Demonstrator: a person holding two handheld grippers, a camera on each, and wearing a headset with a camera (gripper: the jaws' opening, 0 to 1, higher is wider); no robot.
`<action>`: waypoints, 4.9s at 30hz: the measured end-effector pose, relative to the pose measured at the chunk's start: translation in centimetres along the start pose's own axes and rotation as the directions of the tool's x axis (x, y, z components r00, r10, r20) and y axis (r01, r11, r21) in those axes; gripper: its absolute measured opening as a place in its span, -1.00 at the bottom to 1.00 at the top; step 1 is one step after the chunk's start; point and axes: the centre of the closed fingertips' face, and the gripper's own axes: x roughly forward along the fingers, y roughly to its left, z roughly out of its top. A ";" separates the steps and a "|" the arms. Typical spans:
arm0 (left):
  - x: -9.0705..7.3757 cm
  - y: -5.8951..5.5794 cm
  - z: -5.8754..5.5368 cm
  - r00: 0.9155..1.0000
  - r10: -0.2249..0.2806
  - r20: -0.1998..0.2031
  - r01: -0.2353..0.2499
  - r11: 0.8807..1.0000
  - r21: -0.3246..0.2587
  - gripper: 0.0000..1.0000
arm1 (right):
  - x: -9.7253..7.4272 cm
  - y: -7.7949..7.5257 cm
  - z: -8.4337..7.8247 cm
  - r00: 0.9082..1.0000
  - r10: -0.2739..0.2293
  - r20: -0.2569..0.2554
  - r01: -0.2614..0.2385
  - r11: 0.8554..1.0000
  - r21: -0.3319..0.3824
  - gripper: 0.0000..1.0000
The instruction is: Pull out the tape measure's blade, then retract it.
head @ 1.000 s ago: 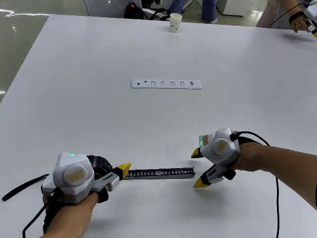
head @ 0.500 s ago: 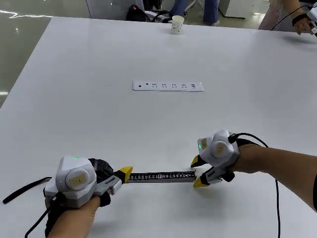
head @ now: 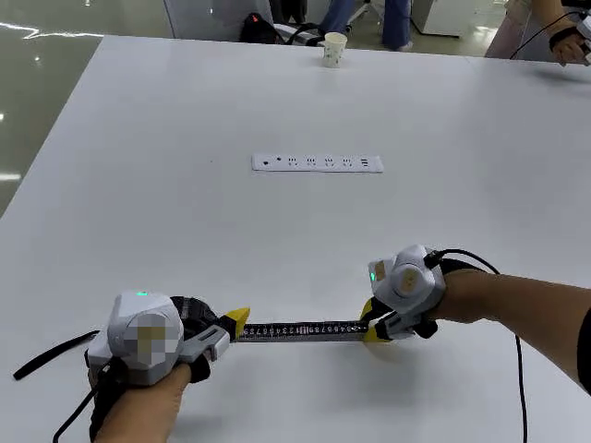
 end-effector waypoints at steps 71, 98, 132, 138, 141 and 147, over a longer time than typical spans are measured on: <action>1.1 1.3 -3.0 0.998 0.018 -0.068 -0.015 0.999 0.043 0.22 | 0.2 -0.4 0.1 0.998 0.023 -0.061 -0.020 0.999 0.045 -0.80; 1.3 1.4 -3.1 0.997 0.008 -0.083 -0.005 1.000 0.027 0.22 | 0.5 -0.4 0.8 0.997 0.025 -0.072 -0.020 0.997 0.069 -0.79; 1.0 1.5 -3.2 0.994 -0.026 -0.109 0.026 1.000 -0.004 0.20 | 0.6 -0.4 0.9 0.997 0.008 -0.074 -0.002 0.997 0.075 -0.79; 1.0 1.4 -3.3 0.993 -0.032 -0.113 0.031 0.999 -0.013 0.20 | 0.7 -0.3 1.1 0.997 0.009 -0.073 -0.004 0.997 0.072 -0.78; 1.0 1.4 -3.2 0.993 -0.030 -0.110 0.029 0.999 -0.015 0.20 | 0.6 -0.3 1.2 0.997 0.008 -0.079 -0.003 0.998 0.064 -0.78; 1.0 1.4 -3.2 0.993 -0.032 -0.110 0.030 0.999 -0.017 0.20 | 0.8 -0.3 1.4 0.997 0.005 -0.076 0.000 0.998 0.069 -0.78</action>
